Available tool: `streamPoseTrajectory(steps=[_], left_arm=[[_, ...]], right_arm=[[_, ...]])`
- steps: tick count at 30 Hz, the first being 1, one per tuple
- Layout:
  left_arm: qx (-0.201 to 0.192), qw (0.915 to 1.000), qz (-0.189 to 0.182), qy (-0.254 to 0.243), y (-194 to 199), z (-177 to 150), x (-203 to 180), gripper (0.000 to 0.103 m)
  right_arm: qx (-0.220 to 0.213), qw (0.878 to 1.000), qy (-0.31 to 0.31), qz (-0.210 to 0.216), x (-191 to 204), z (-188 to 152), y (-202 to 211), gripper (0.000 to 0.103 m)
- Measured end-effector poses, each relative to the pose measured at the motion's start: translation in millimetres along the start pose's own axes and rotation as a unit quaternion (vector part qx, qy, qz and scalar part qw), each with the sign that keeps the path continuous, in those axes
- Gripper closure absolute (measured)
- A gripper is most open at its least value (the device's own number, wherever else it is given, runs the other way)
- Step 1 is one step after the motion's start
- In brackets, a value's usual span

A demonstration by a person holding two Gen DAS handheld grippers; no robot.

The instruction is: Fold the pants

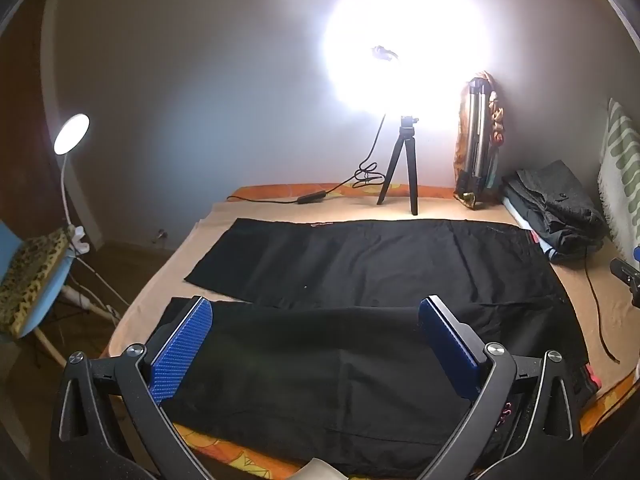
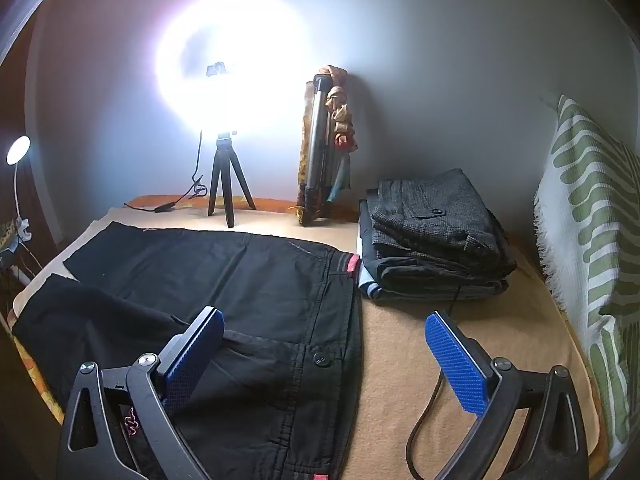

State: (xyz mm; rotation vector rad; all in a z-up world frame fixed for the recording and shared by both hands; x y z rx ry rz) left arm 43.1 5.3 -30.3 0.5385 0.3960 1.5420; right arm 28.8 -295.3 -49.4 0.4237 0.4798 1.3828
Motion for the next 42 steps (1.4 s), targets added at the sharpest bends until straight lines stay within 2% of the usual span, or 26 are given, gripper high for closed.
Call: streamPoseTrajectory(steps=[42], left_arm=[[-0.004,0.9999,0.009,-0.008,-1.0,-2.8,-1.5,0.0]], right_arm=[[0.002,1.0,-0.006,0.004,-2.7,-5.6,-2.8,0.001]])
Point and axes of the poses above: each gripper's, at about its wrist camera, not at the fingertips, and y roughly against the way its jaws point, x to its left, z to its top, the point moved 5 cm from there along -y, roughly the way its jaws point, and after that the axes turned 2 degrees about z, right-handed, at the moved point
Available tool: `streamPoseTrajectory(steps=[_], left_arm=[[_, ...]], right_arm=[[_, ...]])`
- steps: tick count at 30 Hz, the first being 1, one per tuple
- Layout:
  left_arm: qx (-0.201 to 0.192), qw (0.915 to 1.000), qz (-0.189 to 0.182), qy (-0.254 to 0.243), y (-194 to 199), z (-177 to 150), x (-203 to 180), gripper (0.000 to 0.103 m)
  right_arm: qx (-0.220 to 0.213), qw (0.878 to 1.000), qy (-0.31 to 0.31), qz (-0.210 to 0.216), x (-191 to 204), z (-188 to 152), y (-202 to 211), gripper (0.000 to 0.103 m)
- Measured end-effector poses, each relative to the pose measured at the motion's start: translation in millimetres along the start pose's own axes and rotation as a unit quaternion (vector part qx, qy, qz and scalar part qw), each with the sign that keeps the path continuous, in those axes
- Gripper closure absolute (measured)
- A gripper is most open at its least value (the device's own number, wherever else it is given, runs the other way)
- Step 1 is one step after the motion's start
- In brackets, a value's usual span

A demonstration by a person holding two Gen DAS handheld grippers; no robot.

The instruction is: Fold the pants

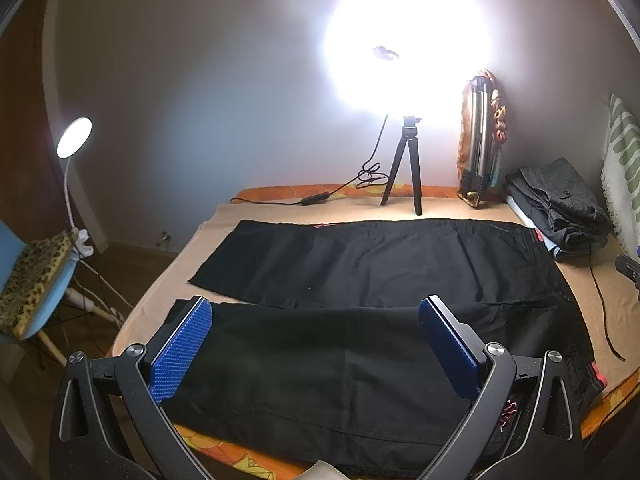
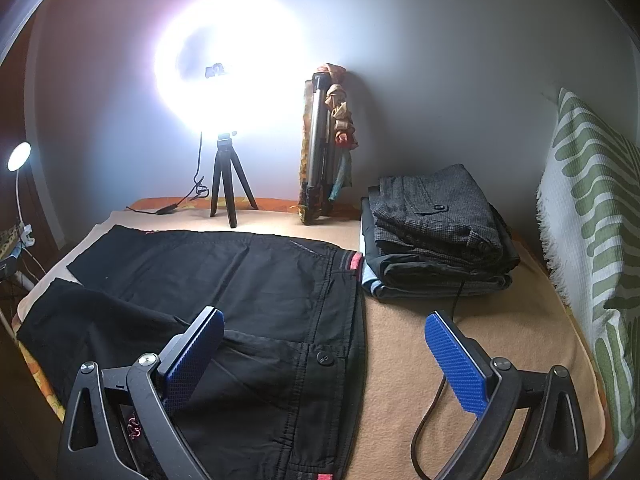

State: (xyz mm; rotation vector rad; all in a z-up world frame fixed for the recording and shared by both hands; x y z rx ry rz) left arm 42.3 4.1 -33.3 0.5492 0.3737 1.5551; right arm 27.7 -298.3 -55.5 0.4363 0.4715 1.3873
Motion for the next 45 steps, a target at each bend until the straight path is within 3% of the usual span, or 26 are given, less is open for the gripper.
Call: streamPoseTrajectory(steps=[45], left_arm=[[-0.003,1.0,0.003,-0.002,0.8,0.1,1.9,0.0]], right_arm=[[0.0,1.0,-0.001,0.001,3.0,1.1,1.7,0.001]])
Point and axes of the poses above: each gripper's, at about its wrist camera, not at the fingertips, and y roughly against the way its jaws point, x to its left, z to its top, the point moved 5 cm from there along -y, roughly the way its jaws point, and after that the axes turned 2 degrees about z, right-handed, at the moved point
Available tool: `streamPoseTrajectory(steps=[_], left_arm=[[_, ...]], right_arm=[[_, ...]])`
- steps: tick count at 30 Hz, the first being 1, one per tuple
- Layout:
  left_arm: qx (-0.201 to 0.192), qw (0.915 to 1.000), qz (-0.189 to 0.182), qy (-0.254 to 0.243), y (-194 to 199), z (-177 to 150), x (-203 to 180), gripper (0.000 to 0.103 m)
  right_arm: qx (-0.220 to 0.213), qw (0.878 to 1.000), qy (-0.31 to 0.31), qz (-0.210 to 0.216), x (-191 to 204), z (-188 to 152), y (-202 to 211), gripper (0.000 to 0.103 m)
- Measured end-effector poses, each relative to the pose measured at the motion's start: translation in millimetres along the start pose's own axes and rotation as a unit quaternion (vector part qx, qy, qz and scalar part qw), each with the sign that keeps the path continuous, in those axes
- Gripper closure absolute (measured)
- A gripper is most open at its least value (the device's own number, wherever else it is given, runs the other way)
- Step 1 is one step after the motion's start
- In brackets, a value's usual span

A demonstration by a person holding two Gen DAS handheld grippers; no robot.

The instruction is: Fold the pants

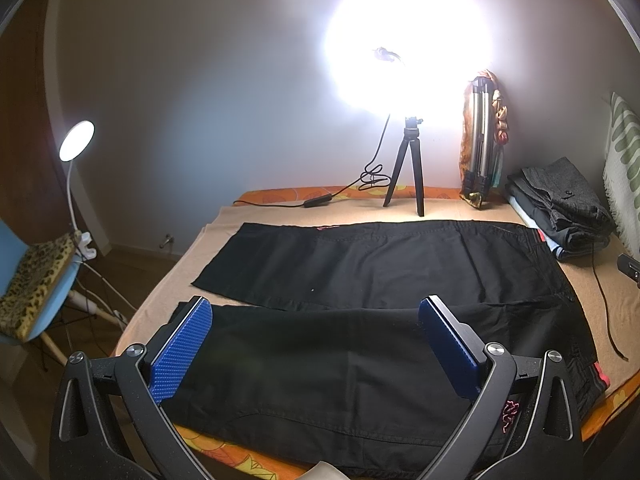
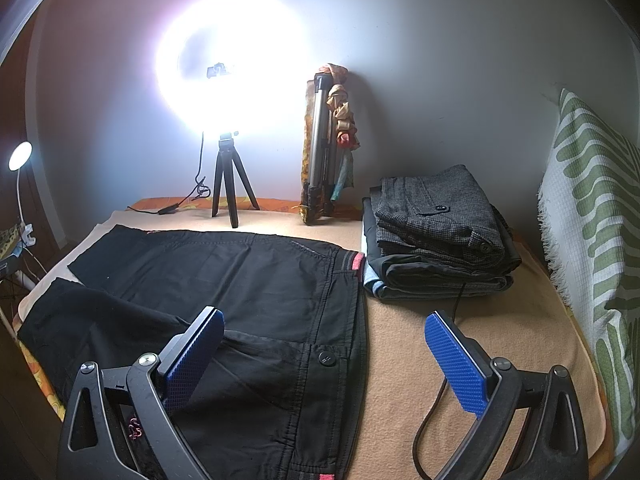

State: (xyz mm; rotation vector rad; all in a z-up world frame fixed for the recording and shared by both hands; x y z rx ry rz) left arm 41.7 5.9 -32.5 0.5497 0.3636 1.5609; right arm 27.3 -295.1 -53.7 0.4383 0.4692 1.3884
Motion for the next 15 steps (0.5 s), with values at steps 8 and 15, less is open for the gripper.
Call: streamPoseTrajectory(steps=[8,15], left_arm=[[0.002,1.0,0.005,-0.002,-1.3,0.1,5.3,0.0],[0.011,0.9999,0.007,0.0,-8.7,-6.2,14.5,0.0]], right_arm=[[0.004,1.0,0.005,0.006,2.4,-0.7,-0.2,0.001],[0.006,1.0,0.013,0.011,3.9,-1.9,0.3,0.001]])
Point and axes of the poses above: each gripper's, at about its wrist camera, not at the fingertips, and y roughly against the way its jaws point, x to its left, z to its top, the point moved 5 cm from there along -y, roughly the way its jaws point, and after that the axes turned 2 degrees about z, right-handed, at the moved point
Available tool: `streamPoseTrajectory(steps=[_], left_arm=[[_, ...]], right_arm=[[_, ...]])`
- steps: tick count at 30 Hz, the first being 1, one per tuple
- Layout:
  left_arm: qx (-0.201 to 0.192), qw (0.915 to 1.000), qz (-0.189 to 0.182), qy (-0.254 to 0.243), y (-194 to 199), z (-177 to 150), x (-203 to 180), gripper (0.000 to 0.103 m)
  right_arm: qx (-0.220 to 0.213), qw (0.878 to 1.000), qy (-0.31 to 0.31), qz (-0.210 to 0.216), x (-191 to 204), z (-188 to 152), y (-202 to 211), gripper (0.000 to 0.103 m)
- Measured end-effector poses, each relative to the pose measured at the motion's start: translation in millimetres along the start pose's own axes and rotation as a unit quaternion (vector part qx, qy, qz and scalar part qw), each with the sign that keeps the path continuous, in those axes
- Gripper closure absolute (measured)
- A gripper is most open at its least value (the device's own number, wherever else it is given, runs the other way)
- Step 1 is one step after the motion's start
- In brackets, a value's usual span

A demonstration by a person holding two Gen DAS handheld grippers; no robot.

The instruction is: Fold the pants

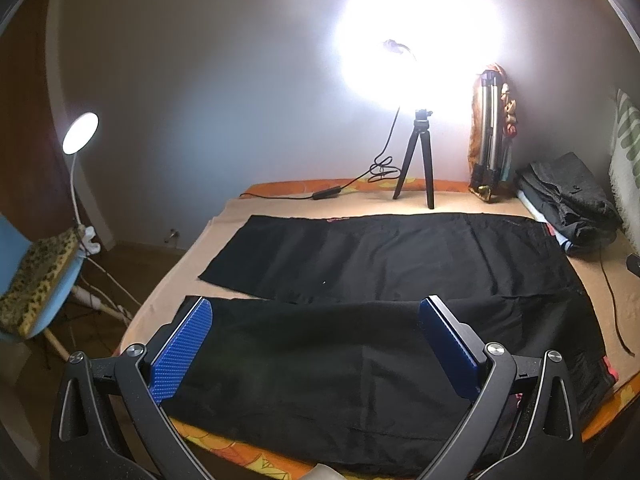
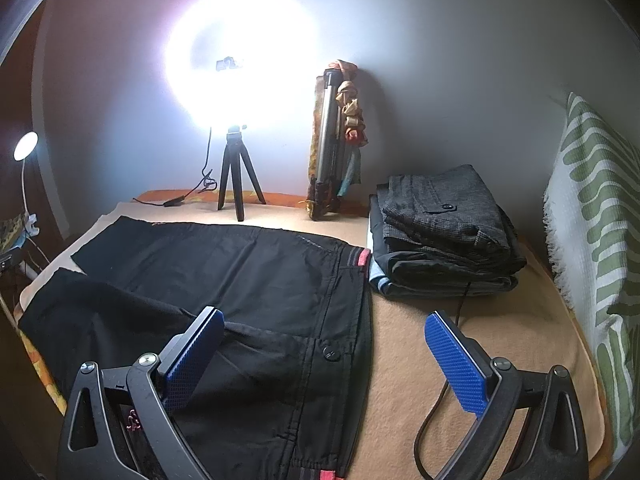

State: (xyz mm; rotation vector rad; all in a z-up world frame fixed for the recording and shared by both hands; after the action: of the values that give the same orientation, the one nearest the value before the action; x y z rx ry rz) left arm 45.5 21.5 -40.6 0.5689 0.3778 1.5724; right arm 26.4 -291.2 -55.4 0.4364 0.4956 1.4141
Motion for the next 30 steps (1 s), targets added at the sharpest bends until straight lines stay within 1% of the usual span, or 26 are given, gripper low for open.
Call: streamPoseTrajectory(steps=[3,6,8,12,16,20,26,28,30], left_arm=[[0.002,1.0,-0.004,-0.002,-3.7,-3.6,5.1,0.0],[0.006,0.9998,-0.019,0.005,-8.4,-8.4,11.5,0.0],[0.007,0.9994,-0.032,0.015,-10.4,-11.1,17.5,0.0],[0.016,0.998,-0.043,0.043,-15.5,-13.9,32.5,0.0],[0.019,0.9976,-0.037,0.056,-17.6,-16.0,44.6,0.0],[0.024,0.9967,-0.039,0.067,-17.2,-17.9,54.5,0.001],[0.018,0.9968,-0.035,0.069,-12.8,-12.1,65.6,0.002],[0.011,0.9975,-0.027,0.065,-11.6,-10.3,68.8,0.003],[0.011,0.9976,-0.017,0.066,-14.5,-11.5,74.5,0.004]], right_arm=[[0.0,1.0,0.005,0.003,0.2,-1.1,0.8,0.001],[0.002,1.0,0.009,0.006,0.5,-3.3,1.3,0.001],[0.004,1.0,0.014,0.009,1.3,-5.3,1.6,0.002],[0.006,0.999,0.027,0.017,4.2,-8.3,4.6,0.003],[0.003,0.998,0.044,0.036,11.1,-10.2,11.8,0.003],[0.0,0.997,0.057,0.042,17.8,-11.6,19.2,0.003],[-0.025,0.997,0.05,0.051,14.7,-7.9,27.6,0.003],[-0.029,0.997,0.046,0.057,13.1,-4.8,25.0,0.003],[-0.032,0.997,0.046,0.053,11.7,-1.3,21.9,0.002]])
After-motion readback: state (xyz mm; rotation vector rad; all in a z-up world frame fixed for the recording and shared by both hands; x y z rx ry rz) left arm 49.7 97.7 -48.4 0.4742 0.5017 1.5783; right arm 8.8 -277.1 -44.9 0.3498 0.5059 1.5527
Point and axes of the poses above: each gripper's, at about its wrist camera, not at the fingertips, and y roughly against the way its jaws point, x to its left, z to its top, the point moved 5 cm from there along -y, roughly the way its jaws point, and after that the axes turned 2 degrees about z, right-handed, at the moved point
